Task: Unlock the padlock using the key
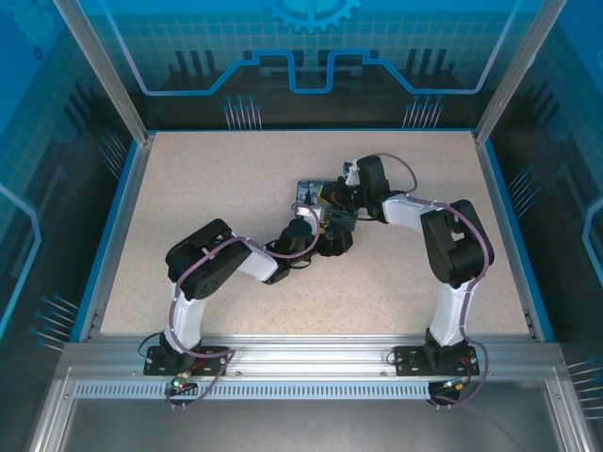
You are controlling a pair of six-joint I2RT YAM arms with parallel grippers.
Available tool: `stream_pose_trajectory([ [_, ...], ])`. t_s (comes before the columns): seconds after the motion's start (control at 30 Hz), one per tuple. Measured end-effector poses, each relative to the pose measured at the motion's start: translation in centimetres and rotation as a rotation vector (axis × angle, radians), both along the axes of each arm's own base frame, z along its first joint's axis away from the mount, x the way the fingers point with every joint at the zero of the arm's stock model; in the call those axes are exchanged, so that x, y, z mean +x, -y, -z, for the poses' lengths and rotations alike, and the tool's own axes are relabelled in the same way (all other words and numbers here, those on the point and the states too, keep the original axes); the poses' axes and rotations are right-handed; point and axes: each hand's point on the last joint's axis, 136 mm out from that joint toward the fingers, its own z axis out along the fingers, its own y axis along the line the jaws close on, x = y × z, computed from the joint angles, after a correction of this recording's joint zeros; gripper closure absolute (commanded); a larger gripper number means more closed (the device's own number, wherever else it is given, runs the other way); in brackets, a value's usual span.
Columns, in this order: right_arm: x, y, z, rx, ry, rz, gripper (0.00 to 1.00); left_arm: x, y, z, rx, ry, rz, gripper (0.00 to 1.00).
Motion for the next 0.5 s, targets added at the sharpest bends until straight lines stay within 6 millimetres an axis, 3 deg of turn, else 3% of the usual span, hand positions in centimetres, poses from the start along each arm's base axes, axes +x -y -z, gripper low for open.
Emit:
stream_pose_trajectory([
  [0.5, 0.00, 0.00, 0.22, -0.001, -0.004, 0.000, 1.00, 0.92, 0.10, -0.16, -0.142, -0.043, -0.077, 0.18],
])
